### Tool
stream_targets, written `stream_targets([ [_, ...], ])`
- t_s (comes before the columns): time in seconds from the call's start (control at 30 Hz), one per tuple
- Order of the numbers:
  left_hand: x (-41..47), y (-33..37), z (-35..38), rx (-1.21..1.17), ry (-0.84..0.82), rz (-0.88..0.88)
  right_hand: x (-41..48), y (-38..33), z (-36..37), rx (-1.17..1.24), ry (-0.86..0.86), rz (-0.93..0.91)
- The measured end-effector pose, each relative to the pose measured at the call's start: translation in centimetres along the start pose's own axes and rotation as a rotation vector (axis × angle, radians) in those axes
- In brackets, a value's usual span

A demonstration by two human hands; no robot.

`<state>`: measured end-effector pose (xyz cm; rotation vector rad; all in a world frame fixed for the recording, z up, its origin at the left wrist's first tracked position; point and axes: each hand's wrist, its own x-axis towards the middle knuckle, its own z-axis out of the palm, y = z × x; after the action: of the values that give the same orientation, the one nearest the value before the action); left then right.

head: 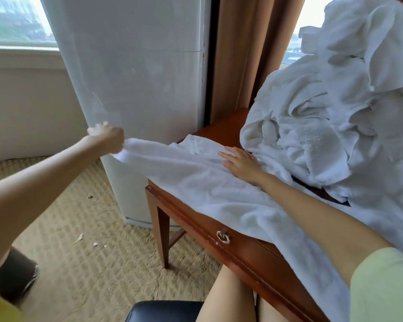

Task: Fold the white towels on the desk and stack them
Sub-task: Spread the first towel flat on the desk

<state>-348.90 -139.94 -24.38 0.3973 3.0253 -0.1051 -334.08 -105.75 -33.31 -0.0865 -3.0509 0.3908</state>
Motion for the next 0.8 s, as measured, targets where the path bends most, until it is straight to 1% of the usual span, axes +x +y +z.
stream_targets([
  [0.03,-1.1,1.1,0.2,0.058,0.054,0.029,0.1,-0.1,0.0,-0.009,-0.007,0.000],
  [0.07,-2.1,2.6,0.4,0.048,0.093,0.067,0.1,-0.2,-0.2,-0.018,-0.012,-0.002],
  [0.13,-3.5,6.5,1.1,-0.055,0.138,0.220,-0.3,-0.7,-0.8,-0.024,0.015,-0.019],
  [0.17,-4.2,8.6,1.6,-0.110,0.149,0.328,-0.7,-0.9,-1.3,-0.012,0.051,-0.029],
  [0.23,-5.8,13.4,2.5,-0.188,0.164,0.597,-2.5,-1.2,-2.5,0.047,0.160,-0.037],
  [0.3,-7.6,18.3,3.3,-0.256,0.159,0.819,-5.9,-0.9,-3.7,0.135,0.282,-0.024],
  [0.37,-9.6,23.0,3.9,-0.272,0.151,1.002,-10.9,0.1,-4.7,0.179,0.401,0.016],
  [0.43,-11.4,27.1,4.4,-0.283,0.126,1.127,-16.6,1.5,-5.4,0.173,0.480,0.131],
  [0.5,-13.0,30.5,4.8,-0.260,0.105,1.203,-22.7,3.1,-5.6,0.134,0.510,0.328],
  [0.57,-14.2,33.1,5.4,-0.153,0.117,1.232,-28.5,4.3,-5.0,0.064,0.458,0.523],
  [0.6,-14.6,34.2,5.6,-0.072,0.120,1.224,-30.9,4.6,-4.5,0.033,0.408,0.586],
  [0.67,-15.3,36.1,6.1,0.012,0.087,1.186,-34.0,5.3,-3.4,0.010,0.313,0.613],
  [0.73,-16.0,37.5,6.4,-0.043,0.030,1.172,-35.2,6.4,-3.1,0.031,0.251,0.581],
  [0.8,-16.7,38.3,6.8,-0.112,0.042,1.183,-35.6,8.3,-3.8,0.109,0.200,0.570],
])
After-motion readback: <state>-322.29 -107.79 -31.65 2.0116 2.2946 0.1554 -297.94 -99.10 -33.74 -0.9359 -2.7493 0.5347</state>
